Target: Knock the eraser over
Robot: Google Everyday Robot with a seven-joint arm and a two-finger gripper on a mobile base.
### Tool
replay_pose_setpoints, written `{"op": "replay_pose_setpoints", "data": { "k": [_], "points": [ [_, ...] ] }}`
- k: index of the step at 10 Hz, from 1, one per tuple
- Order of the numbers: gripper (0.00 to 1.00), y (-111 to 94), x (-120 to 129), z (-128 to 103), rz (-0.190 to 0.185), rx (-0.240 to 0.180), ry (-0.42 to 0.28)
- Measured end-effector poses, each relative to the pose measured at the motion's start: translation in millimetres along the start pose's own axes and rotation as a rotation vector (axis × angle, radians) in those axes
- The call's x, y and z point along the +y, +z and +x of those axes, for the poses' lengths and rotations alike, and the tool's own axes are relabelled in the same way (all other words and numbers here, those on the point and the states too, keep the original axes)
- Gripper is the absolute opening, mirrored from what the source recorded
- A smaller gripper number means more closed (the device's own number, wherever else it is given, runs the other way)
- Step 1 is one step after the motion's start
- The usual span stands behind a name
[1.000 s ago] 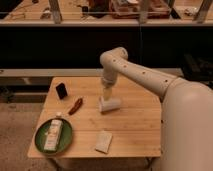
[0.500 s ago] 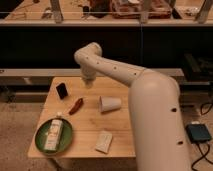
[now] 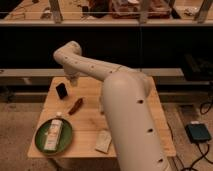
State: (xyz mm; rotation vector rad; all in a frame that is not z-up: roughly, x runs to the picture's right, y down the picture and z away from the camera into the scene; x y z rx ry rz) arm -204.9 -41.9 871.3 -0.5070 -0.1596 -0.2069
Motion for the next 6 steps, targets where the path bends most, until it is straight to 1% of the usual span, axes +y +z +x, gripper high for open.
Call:
{"op": "replay_pose_setpoints", "data": {
  "k": [1,2,4,6],
  "points": [
    [0.20,4,-7,-14,0.001,-0.010,-0.028],
    [0.20,9,-12,-20,0.002,-0.017,-0.036],
    [0.20,19,-30,-25,0.003,-0.023,-0.049],
    [0.20,22,-31,-33,0.006,-0.024,-0.065]
  ]
}}
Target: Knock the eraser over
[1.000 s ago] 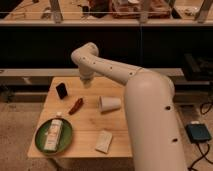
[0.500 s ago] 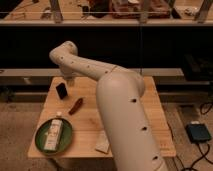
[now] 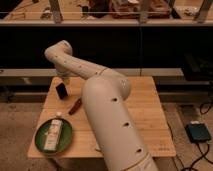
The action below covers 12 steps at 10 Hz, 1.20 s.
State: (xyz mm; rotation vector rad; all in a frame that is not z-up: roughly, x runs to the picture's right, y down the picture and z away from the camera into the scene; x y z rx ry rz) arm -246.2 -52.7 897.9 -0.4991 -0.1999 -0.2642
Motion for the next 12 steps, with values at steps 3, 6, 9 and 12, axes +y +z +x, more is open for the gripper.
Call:
{"op": "replay_pose_setpoints", "data": {
  "k": [3,6,9,12],
  "points": [
    [0.20,4,8,-33,0.025,0.018,-0.041],
    [0.20,7,13,-28,0.046,0.044,-0.057],
    [0.20,-1,31,-29,0.107,0.057,-0.067],
    [0.20,-6,52,-2,0.186,0.083,-0.029]
  ]
}}
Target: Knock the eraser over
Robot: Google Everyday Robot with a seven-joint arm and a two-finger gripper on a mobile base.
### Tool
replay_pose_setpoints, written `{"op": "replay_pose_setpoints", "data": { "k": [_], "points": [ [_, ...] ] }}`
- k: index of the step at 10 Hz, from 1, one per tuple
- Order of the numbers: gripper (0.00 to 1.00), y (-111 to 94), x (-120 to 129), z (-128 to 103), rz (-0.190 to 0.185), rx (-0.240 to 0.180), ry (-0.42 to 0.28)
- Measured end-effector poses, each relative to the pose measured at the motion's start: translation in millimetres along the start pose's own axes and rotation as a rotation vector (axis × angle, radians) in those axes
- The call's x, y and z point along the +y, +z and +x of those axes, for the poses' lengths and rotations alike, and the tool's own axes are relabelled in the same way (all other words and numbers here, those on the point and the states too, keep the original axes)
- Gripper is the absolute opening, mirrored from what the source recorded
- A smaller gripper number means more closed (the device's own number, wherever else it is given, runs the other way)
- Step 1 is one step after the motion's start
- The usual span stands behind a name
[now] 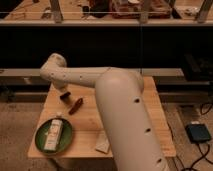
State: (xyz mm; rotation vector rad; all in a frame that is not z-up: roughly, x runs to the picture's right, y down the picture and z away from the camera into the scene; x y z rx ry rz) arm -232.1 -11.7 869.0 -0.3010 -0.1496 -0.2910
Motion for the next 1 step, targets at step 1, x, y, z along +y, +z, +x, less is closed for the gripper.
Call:
{"op": "replay_pose_setpoints", "data": {
  "k": [1],
  "points": [
    [0.20,0.8,3.8,19.6,0.031,0.022,0.037]
  ]
}}
